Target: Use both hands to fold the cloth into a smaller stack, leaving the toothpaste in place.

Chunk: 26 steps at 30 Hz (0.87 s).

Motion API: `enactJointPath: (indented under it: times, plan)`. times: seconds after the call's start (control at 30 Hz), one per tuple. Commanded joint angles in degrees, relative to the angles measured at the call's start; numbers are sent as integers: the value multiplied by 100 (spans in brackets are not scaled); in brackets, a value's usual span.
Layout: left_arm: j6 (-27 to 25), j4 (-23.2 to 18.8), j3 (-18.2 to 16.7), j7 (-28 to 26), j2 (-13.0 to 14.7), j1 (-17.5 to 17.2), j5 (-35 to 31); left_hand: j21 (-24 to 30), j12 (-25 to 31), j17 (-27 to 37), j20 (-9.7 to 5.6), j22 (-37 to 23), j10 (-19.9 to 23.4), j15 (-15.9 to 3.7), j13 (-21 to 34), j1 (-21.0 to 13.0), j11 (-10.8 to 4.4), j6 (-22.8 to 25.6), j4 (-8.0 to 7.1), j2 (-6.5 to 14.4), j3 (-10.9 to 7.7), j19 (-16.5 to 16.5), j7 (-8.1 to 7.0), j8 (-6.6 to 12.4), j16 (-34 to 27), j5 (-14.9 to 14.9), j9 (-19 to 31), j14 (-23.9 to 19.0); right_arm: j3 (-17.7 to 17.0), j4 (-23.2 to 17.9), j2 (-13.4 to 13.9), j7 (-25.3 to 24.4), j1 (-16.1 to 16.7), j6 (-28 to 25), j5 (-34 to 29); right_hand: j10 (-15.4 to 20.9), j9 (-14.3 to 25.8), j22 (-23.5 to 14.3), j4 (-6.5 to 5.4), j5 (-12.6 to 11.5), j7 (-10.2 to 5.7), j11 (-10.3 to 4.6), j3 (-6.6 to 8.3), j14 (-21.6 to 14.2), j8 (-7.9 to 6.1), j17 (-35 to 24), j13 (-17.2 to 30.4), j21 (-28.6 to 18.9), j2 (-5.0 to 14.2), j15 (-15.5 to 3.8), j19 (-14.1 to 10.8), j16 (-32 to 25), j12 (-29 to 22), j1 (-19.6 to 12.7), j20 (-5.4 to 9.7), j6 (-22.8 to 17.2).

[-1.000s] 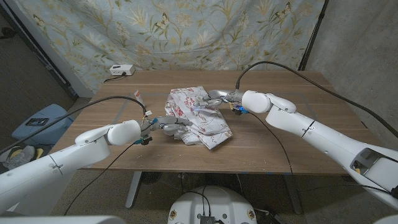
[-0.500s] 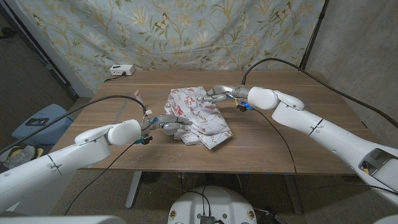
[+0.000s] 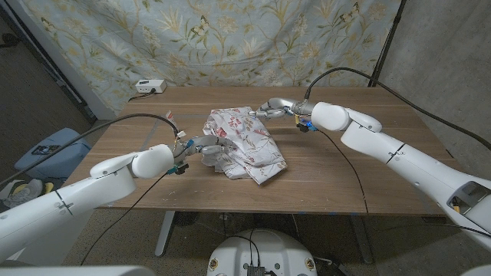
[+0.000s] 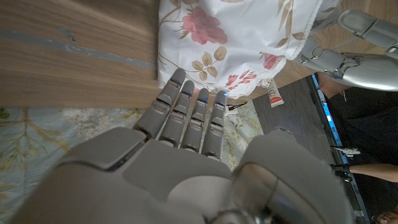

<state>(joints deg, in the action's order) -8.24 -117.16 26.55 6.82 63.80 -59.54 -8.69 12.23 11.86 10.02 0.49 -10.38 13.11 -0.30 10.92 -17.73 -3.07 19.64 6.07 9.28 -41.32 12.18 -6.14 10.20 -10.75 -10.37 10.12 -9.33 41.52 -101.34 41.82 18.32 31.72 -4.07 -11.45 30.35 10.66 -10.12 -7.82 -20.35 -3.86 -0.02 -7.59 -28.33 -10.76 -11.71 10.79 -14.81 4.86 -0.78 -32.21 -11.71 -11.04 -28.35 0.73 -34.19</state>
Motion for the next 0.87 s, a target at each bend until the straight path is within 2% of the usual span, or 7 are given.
enactJointPath:
  times: [0.03,0.4,0.87]
  plan:
    - [-113,-263,-185,-317,8,-107,1,-31,4,5,-9,4,10,-26,6,-63,-32,38,26,15,-17,-6,12,24,23,0,10,-9,-189,65,144,-148,25,-6,134,70,-4,-14,-24,-29,-10,-10,-16,-11,-42,-18,12,24,37,-41,-36,-9,-24,23,1,-27]
    - [-8,-212,-156,-308,-140,32,9,-29,6,3,-6,6,19,-31,5,-68,-37,52,30,12,-20,-1,9,28,22,-1,10,-21,-302,46,338,-183,75,-119,173,86,-4,-13,-8,-38,-18,-22,-14,-14,-39,-12,13,39,56,-43,-39,-10,-26,8,6,-21]
    - [-127,-343,-340,-309,25,-112,169,-26,6,4,0,10,25,-26,5,-72,-32,53,34,10,-15,14,21,27,24,0,10,-24,-357,282,285,-340,63,-135,310,107,-4,-13,12,-48,-13,-29,-11,-24,-44,-5,14,56,79,-53,-45,-14,-28,-14,14,-33]
